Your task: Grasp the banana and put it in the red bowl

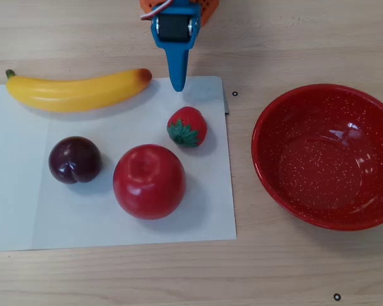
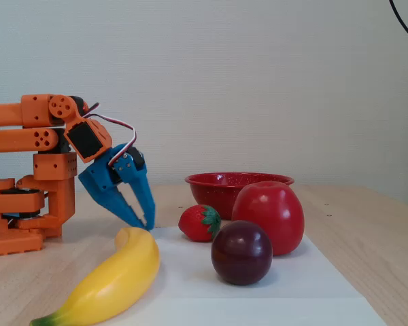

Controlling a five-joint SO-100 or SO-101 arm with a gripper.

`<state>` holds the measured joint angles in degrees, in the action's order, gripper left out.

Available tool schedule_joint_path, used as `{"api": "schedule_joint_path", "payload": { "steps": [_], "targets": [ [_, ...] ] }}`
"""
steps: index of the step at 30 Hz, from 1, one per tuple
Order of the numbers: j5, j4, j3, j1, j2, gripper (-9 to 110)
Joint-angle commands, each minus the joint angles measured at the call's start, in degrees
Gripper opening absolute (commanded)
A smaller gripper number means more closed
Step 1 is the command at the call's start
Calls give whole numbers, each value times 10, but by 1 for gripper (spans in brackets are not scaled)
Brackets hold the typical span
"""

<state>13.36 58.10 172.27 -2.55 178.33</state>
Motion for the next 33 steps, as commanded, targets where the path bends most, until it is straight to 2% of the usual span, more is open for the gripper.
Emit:
{"api": "schedule_joint_path", "payload": {
  "steps": [1, 12, 33],
  "targets": [
    [-4, 36, -108, 17, -26, 0],
    [-54, 174, -324, 47, -163, 0],
    [-260, 382, -780, 236, -589, 0]
  ]
}}
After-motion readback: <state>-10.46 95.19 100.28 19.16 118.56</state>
